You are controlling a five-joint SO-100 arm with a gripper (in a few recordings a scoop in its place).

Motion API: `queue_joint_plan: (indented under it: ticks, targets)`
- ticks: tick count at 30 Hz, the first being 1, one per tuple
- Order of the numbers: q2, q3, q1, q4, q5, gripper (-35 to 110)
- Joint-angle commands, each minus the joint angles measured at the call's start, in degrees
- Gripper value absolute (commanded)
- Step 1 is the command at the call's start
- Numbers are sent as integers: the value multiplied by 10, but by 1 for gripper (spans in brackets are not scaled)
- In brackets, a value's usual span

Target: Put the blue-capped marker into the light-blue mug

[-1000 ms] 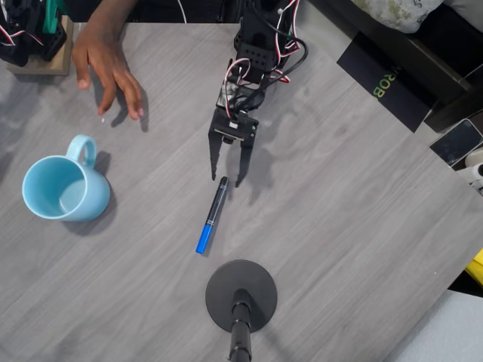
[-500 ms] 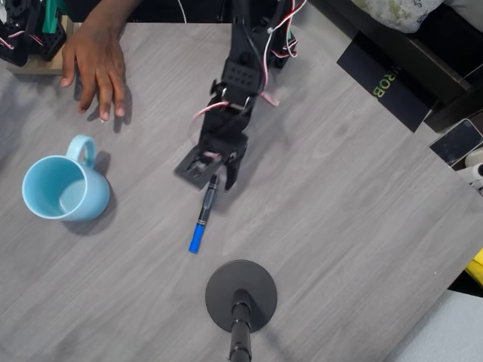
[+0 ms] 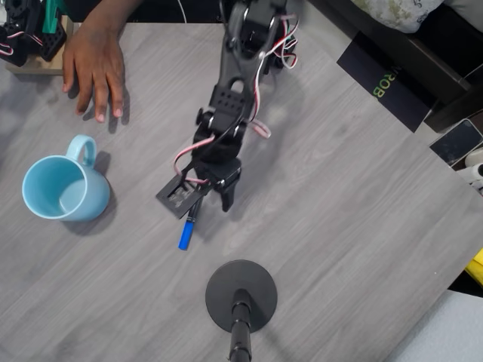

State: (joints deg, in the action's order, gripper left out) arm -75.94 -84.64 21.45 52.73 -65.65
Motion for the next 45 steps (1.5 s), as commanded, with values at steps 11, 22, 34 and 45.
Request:
queue_joint_plan:
  ticks: [11,22,34,45]
  targets:
    - [230,382,63,192,-90,30]
    - [495,770,72,355,-128,29]
    - [632,983,74,419,-141,0]
    - [597,983,71,421,-123,0]
